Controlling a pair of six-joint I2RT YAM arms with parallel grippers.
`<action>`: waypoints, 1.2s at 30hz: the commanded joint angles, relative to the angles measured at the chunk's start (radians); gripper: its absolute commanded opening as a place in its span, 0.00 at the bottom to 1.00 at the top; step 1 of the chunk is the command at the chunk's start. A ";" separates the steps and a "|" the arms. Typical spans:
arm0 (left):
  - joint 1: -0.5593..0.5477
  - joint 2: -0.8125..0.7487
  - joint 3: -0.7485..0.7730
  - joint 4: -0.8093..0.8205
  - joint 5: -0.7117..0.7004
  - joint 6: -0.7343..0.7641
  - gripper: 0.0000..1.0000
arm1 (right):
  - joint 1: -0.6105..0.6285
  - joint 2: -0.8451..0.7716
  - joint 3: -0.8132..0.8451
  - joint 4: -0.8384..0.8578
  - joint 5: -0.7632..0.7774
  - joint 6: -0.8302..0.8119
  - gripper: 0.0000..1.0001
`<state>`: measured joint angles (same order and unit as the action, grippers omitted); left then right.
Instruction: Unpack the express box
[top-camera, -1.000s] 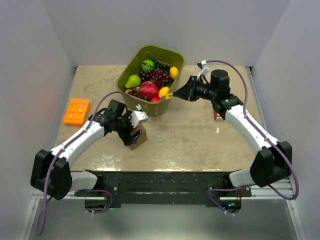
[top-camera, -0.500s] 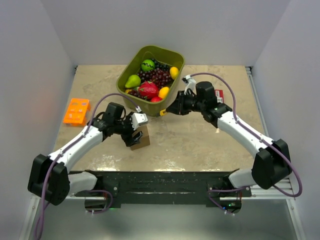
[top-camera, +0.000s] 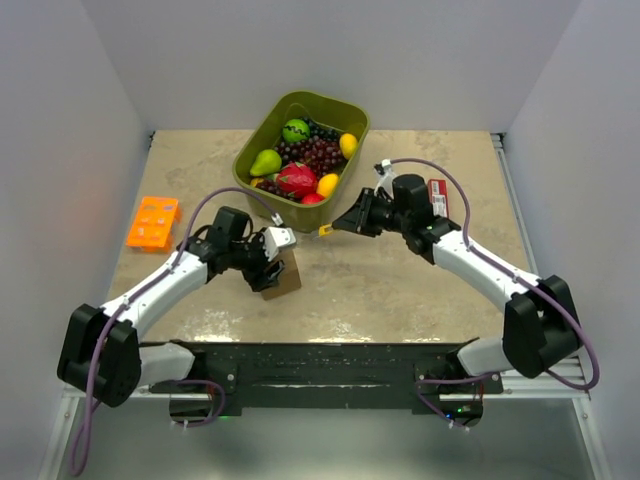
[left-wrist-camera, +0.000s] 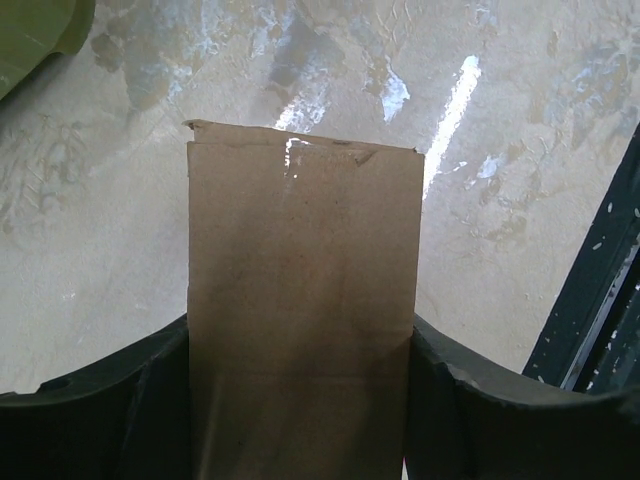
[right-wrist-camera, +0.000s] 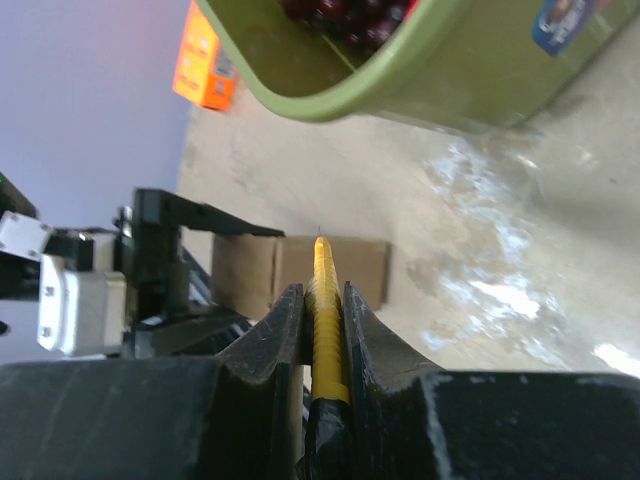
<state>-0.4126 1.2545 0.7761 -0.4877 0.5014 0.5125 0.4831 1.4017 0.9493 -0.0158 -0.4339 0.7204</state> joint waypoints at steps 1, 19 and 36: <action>0.005 -0.047 -0.012 0.046 0.000 -0.038 0.58 | 0.000 0.023 0.055 0.157 -0.038 0.105 0.00; 0.008 0.025 0.005 0.078 -0.096 -0.134 0.59 | 0.114 0.098 0.138 0.039 0.115 0.016 0.00; 0.011 0.051 0.011 0.081 -0.095 -0.137 0.59 | 0.123 0.123 0.158 0.070 0.098 0.017 0.00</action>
<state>-0.4099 1.2819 0.7685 -0.4244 0.4149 0.3885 0.6022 1.5513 1.0561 0.0216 -0.3569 0.7509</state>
